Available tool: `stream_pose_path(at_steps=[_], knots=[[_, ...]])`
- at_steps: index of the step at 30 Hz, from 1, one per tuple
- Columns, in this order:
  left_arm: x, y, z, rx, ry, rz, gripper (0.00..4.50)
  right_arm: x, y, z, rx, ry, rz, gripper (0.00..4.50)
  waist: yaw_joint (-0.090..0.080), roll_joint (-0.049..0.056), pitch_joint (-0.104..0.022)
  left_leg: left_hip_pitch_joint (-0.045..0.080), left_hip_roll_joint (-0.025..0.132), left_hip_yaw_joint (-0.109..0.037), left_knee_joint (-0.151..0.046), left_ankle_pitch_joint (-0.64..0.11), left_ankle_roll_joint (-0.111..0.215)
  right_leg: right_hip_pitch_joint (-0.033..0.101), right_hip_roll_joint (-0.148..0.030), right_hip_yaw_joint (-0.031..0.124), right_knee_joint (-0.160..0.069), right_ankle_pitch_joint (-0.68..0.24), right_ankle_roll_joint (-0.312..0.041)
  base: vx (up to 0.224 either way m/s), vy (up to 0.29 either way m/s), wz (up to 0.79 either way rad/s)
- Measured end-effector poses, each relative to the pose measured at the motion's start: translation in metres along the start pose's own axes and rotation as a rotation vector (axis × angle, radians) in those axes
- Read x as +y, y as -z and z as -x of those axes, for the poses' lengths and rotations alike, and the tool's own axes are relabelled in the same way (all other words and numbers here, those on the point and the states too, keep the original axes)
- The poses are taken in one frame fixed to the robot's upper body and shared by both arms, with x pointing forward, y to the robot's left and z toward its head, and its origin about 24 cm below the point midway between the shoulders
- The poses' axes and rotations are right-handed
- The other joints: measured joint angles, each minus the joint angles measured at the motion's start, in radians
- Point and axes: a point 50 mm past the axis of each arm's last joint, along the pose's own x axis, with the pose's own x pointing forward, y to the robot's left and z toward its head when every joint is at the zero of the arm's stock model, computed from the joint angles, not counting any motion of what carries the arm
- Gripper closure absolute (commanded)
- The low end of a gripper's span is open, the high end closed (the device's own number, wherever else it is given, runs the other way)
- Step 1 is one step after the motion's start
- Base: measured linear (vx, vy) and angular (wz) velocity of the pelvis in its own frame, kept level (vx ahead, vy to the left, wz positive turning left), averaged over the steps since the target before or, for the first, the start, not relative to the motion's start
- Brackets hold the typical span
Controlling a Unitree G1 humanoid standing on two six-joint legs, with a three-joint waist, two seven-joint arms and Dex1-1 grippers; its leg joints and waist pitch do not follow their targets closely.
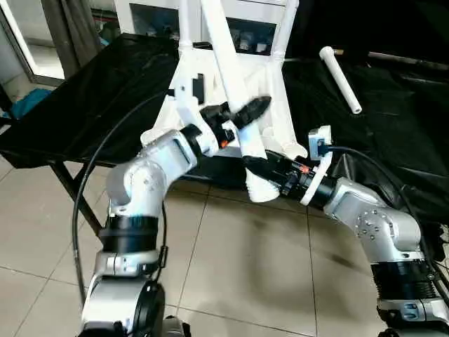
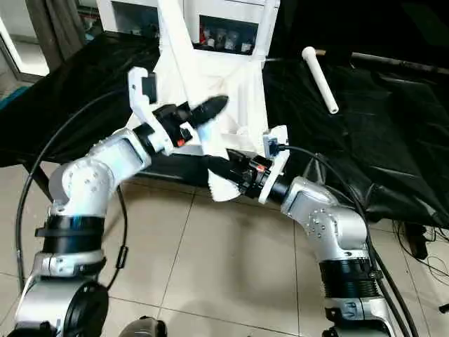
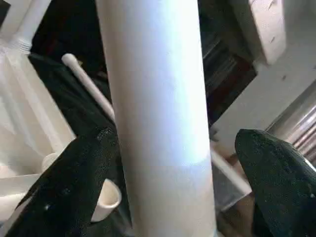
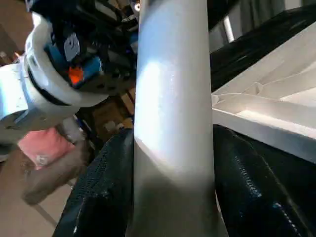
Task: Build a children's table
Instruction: Move to table
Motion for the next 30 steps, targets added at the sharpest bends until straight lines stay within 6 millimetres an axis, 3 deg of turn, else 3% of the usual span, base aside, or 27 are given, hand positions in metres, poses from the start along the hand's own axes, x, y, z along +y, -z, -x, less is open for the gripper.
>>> stream_pose_path(at_steps=[12,18,22,27,30], knots=[[0.005,-0.002,0.0,-0.009,-0.035,0.049,1.31,0.0,-0.001,0.002,-0.003,-0.008,-0.008,2.57,0.001,0.0,0.0,0.001,0.0,0.0,0.0,0.001,-0.001,0.001,0.0,0.0,0.0,0.001,0.0,0.0,0.0,0.0],[0.007,-0.003,-0.001,-0.015,-0.073,0.013,1.81,-0.003,0.001,-0.002,0.051,0.062,0.122,2.57,0.0,0.0,0.0,0.001,0.0,0.0,0.0,0.001,-0.001,0.001,0.0,0.0,0.0,0.001,0.001,0.0,0.0,0.0],[0.009,-0.008,-0.006,-0.037,-0.14,0.008,2.15,-0.003,-0.001,-0.015,0.032,0.162,0.25,2.57,-0.002,0.0,0.0,0.001,0.0,0.0,0.0,0.001,-0.002,0.0,0.0,0.0,0.0,0.002,0.001,0.0,0.0,0.0],[0.009,-0.011,-0.008,-0.064,-0.161,0.004,2.59,-0.001,-0.002,-0.022,0.006,0.189,0.277,2.57,0.0,0.0,0.0,0.001,0.0,0.0,0.0,0.001,-0.002,0.001,0.0,0.0,0.0,0.002,0.001,0.0,0.0,0.0],[0.009,-0.011,-0.008,-0.066,-0.164,0.005,2.63,-0.001,-0.002,-0.023,0.008,0.195,0.293,2.57,-0.001,0.0,0.0,0.001,0.0,0.0,0.0,0.001,-0.002,0.001,0.0,0.0,0.0,0.002,0.001,0.0,0.0,0.0]])
